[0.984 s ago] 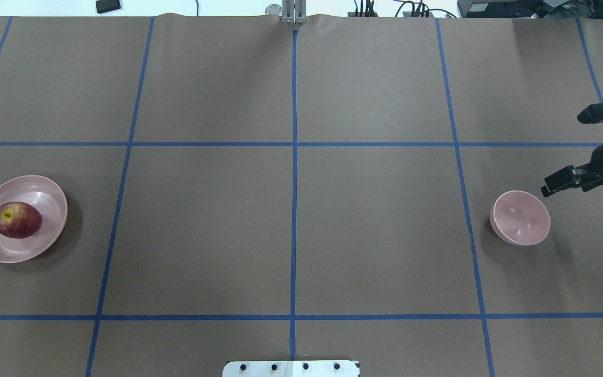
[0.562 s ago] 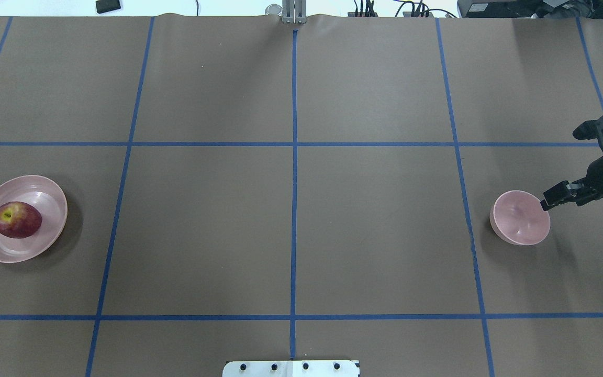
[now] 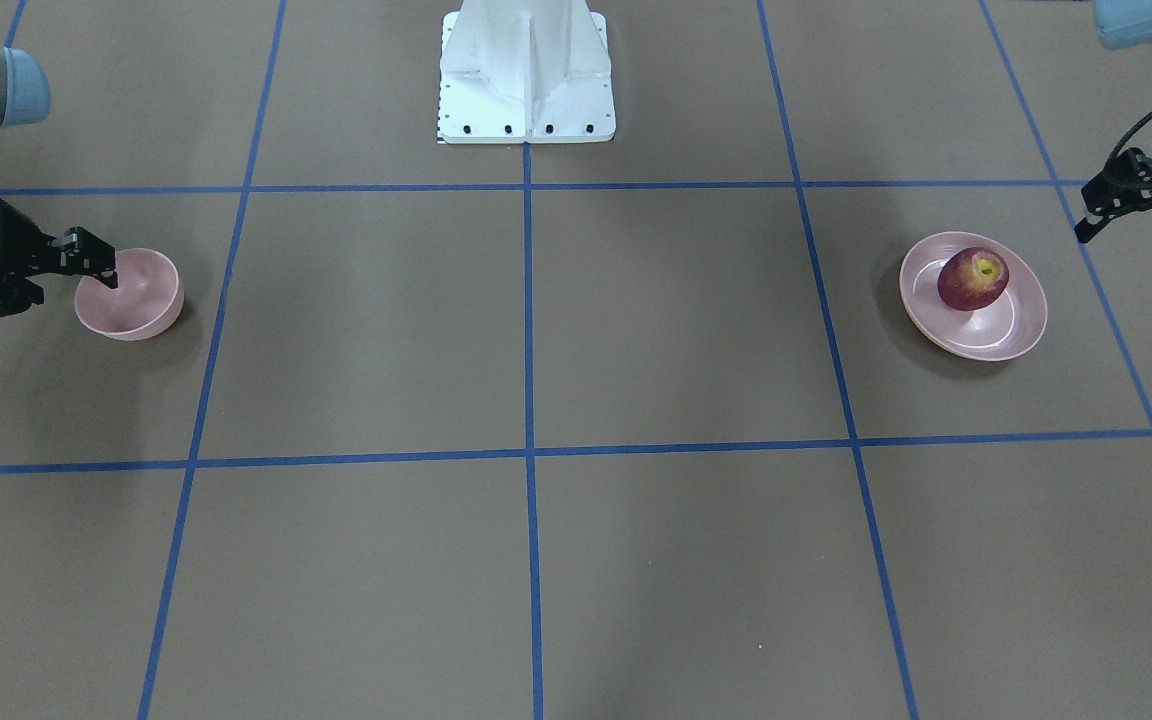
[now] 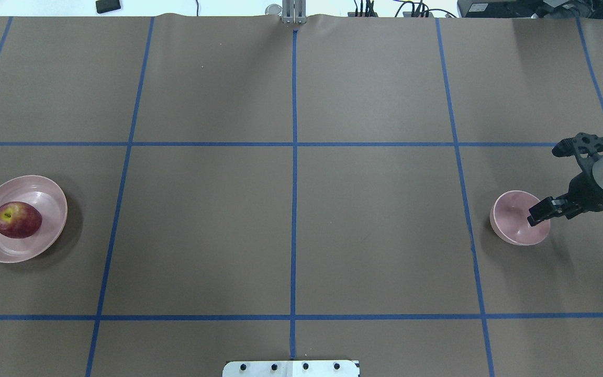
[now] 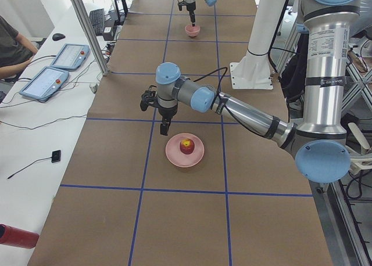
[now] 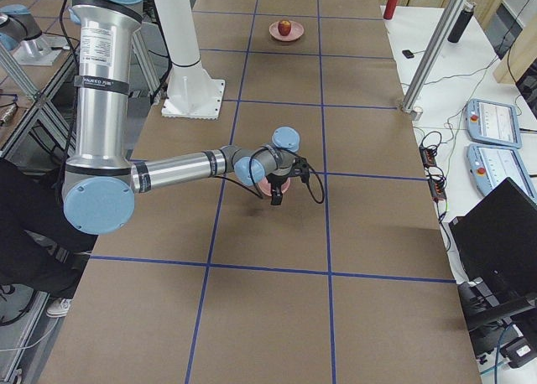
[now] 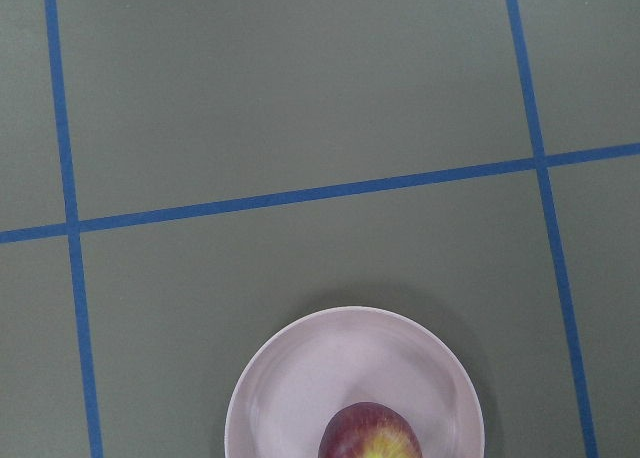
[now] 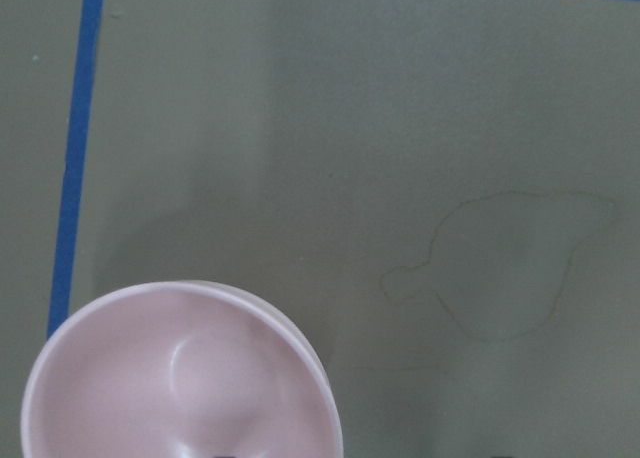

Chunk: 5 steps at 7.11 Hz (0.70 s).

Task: Move apple from plate to bowl
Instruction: 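Lower the right gripper onto the pink bowl rim and grasp it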

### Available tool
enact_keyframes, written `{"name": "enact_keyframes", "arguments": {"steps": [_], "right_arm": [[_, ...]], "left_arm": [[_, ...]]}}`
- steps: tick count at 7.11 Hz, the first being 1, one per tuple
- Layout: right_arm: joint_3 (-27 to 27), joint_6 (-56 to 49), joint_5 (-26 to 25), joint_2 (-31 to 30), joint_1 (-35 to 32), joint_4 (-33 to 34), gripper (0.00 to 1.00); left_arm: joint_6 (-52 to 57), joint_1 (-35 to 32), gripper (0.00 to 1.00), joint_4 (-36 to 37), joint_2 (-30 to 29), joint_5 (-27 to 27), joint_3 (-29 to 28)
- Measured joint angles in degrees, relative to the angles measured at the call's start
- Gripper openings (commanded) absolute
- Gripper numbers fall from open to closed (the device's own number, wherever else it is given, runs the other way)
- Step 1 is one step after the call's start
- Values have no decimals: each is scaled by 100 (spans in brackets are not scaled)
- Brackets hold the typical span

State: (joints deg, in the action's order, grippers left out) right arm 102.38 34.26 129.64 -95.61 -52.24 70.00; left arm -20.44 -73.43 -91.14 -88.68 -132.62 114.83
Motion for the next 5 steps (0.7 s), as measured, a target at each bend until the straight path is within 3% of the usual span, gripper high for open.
{"name": "enact_keyframes", "arguments": {"steps": [1,2,5], "right_arm": [[-113,-10,-29,38,32,0,8],[-204,-8,-37,82,42,2,0],[-196,21,106,106,13,5,0]], "left_arm": [[-2,1,98,0,0,-6,5],[-2,-1,98,0,2,-8,9],[1,-4,98,0,3,-12,53]]}}
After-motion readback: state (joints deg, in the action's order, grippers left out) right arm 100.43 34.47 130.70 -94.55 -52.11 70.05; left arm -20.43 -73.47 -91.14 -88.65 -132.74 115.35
